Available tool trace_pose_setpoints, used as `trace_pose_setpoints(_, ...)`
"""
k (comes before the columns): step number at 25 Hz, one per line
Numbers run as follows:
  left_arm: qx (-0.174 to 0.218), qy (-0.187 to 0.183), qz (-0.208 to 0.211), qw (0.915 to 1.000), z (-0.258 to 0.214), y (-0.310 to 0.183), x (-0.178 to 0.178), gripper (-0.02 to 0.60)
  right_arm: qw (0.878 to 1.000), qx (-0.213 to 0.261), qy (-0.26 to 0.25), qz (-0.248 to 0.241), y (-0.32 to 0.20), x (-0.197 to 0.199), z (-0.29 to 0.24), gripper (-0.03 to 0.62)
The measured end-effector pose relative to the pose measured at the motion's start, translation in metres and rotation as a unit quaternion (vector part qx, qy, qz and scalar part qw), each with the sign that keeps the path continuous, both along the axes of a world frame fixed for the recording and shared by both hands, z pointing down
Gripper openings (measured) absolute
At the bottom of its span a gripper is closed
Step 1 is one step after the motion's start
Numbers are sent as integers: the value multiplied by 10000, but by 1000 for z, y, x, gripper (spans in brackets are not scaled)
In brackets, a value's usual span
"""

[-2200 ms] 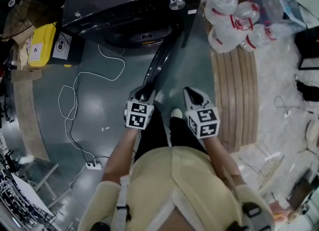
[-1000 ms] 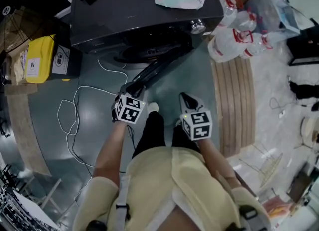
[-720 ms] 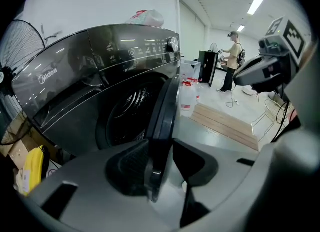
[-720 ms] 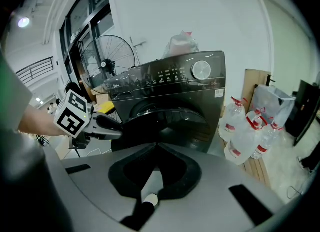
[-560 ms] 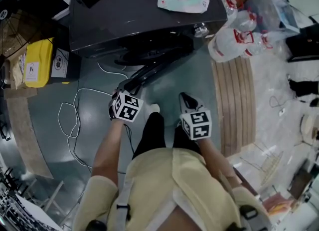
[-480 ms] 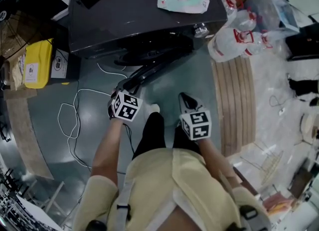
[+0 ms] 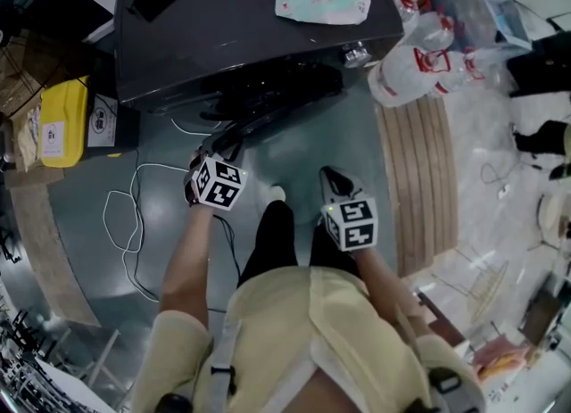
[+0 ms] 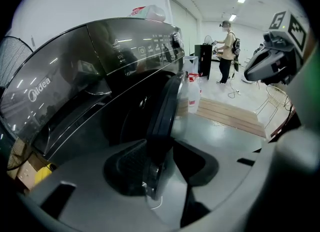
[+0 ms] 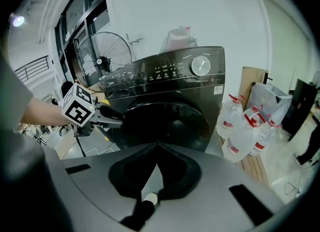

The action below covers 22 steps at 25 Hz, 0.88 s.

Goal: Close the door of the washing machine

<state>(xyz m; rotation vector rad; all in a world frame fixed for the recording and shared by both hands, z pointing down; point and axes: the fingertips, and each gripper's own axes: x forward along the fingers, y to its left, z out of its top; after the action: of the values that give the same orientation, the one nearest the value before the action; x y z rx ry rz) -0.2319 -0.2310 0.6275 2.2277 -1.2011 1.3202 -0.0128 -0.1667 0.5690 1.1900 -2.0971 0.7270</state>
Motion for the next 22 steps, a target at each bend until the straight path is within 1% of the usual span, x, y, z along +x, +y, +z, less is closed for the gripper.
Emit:
trace_pose_setpoints(7,55,-81,126,9999,-1,-13,-7,152,10000,-45,36,62,-1,-1,5,6)
trace_pose_setpoints(14,198,-288,303,9989,-1,-29,-15,153,9999,-89,88,117,-4,-3,8,6)
trace_pose_setpoints(22,297,-454,348,9979,-3,-48,-24,155,9997,-99,69,199,-7,-2,9,6)
